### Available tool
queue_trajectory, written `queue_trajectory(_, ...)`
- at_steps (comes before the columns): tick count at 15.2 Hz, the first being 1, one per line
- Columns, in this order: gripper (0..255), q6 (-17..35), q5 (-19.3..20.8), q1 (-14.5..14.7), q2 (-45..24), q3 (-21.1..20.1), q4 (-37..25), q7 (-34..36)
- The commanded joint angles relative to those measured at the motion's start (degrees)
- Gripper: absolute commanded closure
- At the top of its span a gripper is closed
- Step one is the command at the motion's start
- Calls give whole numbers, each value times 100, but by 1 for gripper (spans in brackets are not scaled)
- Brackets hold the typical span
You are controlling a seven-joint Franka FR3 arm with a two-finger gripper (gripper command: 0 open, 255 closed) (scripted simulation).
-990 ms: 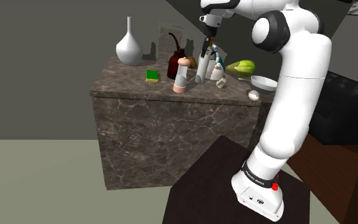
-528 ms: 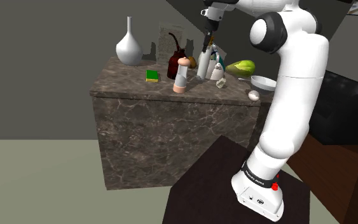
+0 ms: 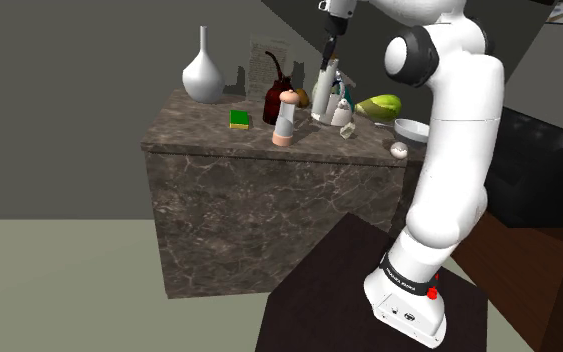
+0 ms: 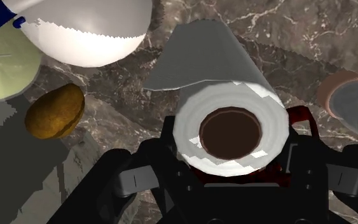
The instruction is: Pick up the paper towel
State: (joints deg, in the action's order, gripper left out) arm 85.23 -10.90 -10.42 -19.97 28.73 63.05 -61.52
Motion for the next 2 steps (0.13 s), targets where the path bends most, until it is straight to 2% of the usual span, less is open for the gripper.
queue_trajectory(1,255,-127,-23,-34,-42,1,-164,-2)
queue_trajectory(2,255,-127,-23,-34,-41,1,-162,-1)
